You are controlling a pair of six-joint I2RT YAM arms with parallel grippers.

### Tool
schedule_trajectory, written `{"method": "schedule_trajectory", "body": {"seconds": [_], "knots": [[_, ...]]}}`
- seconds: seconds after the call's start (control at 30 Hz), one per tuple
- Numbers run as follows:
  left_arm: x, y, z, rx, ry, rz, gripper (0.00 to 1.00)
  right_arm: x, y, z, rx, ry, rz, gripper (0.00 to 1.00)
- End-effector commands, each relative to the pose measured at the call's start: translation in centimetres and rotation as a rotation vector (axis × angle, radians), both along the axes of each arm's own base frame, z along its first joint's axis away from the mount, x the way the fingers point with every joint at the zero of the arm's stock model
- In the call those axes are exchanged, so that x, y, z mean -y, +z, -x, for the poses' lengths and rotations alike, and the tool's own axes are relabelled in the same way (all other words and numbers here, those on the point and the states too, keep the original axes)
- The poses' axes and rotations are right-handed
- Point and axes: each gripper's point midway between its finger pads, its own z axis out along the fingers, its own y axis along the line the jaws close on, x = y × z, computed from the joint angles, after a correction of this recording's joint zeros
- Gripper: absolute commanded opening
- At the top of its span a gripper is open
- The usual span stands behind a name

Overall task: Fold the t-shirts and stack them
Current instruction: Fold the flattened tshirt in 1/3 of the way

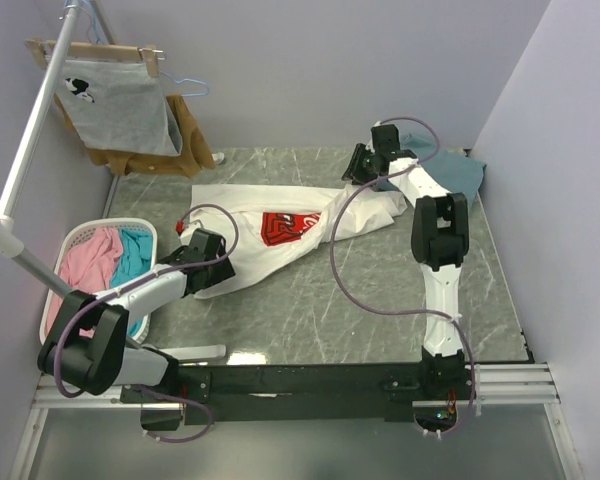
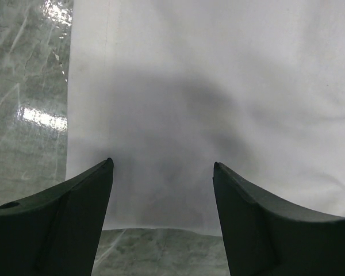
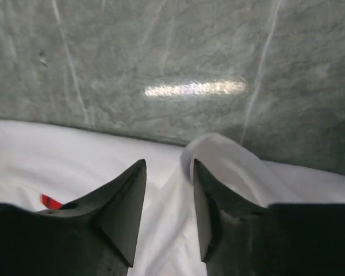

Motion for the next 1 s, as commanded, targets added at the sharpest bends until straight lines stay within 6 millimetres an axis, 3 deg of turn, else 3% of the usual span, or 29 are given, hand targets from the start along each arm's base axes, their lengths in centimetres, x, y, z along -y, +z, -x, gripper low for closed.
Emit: {"method": "schedule_trajectory", "body": {"seconds": [0.0,0.07,0.1,0.13,0.17,0.2,0.23,0.3,0.33,0.4,0.43,0.6,0.97], "knots": [[0.3,1.1,-1.3,0.039,-0.015,-0.015,0.76,1.6,7.5,-1.2,0.134,-0.03,0.013,0.61],[0.4,1.1,-1.5,0.038,-0.02,-0.014,0.76,3.2,7.4,-0.1,0.147,-0.064,0.073,0.66],[0.5,0.9,-1.5,0.031,-0.024,-0.013,0.76,4.0,10.6,0.8,0.21,-0.081,0.092,0.68],[0.5,0.8,-1.5,0.027,-0.025,-0.013,0.76,4.7,9.3,2.1,0.2,-0.091,0.122,0.7],[0.5,0.8,-1.5,0.028,-0.029,-0.014,0.76,5.6,9.6,2.9,0.217,-0.106,0.169,0.71],[0.5,0.7,-1.5,0.026,-0.031,-0.015,0.76,6.3,11.7,4.1,0.254,-0.115,0.186,0.73],[0.5,0.6,-1.5,0.023,-0.033,-0.017,0.76,6.9,10.0,5.6,0.211,-0.112,0.224,0.73],[0.7,0.7,-1.6,0.026,-0.042,-0.012,0.77,7.8,9.7,7.4,0.192,-0.118,0.266,0.73],[0.7,0.6,-1.6,0.023,-0.043,-0.012,0.77,8.7,8.0,8.6,0.151,-0.118,0.309,0.73],[0.9,0.7,-1.8,0.031,-0.049,-0.006,0.76,9.1,7.2,9.7,0.132,-0.112,0.338,0.72],[1.0,0.6,-1.8,0.029,-0.052,-0.001,0.76,9.4,5.8,10.6,0.102,-0.106,0.352,0.72],[1.1,0.6,-1.7,0.031,-0.055,0.004,0.76,10.3,3.3,11.5,0.071,-0.09,0.396,0.72],[0.9,0.2,-1.4,0.023,-0.055,-0.002,0.76,11.5,-0.3,10.3,0.014,-0.051,0.47,0.69]]}}
